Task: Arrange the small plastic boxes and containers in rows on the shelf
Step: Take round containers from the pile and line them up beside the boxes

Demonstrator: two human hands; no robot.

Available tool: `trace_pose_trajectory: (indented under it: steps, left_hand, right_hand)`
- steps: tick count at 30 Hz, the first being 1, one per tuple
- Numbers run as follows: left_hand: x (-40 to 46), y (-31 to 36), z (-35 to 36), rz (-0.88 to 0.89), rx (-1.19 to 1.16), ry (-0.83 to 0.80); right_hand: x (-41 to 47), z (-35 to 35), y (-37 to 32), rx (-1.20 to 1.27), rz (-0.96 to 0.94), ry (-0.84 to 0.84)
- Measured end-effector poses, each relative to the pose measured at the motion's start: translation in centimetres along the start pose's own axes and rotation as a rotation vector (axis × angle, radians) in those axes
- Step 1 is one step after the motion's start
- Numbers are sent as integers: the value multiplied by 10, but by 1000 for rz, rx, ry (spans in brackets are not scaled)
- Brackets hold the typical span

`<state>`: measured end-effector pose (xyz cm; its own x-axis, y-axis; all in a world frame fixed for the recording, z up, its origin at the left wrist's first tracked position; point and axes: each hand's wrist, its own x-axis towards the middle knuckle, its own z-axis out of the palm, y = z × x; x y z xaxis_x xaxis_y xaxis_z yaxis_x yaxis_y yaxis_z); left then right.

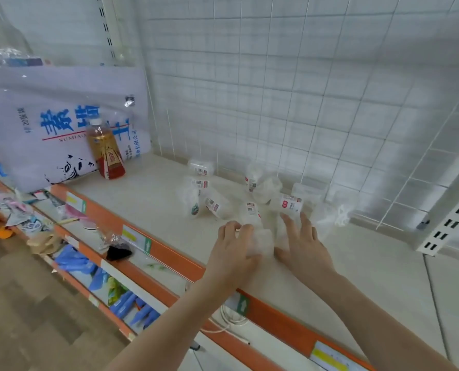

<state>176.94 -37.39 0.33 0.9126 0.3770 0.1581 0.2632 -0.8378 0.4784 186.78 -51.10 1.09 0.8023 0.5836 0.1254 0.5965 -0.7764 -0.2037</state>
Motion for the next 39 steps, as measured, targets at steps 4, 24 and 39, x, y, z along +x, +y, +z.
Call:
trace_pose_trajectory:
  steps: [4, 24, 39]
  left_hand:
    - [-5, -4, 1, -34, -189, 16]
    - [-23, 30, 10, 286, -514, -69]
    - [-35, 190, 74, 424, -725, -260]
  right_hand:
    - [-1, 4, -2, 45, 28, -10]
    - [-66, -25, 53, 686, 157, 311]
    - [-184, -88, 199, 631, 348, 439]
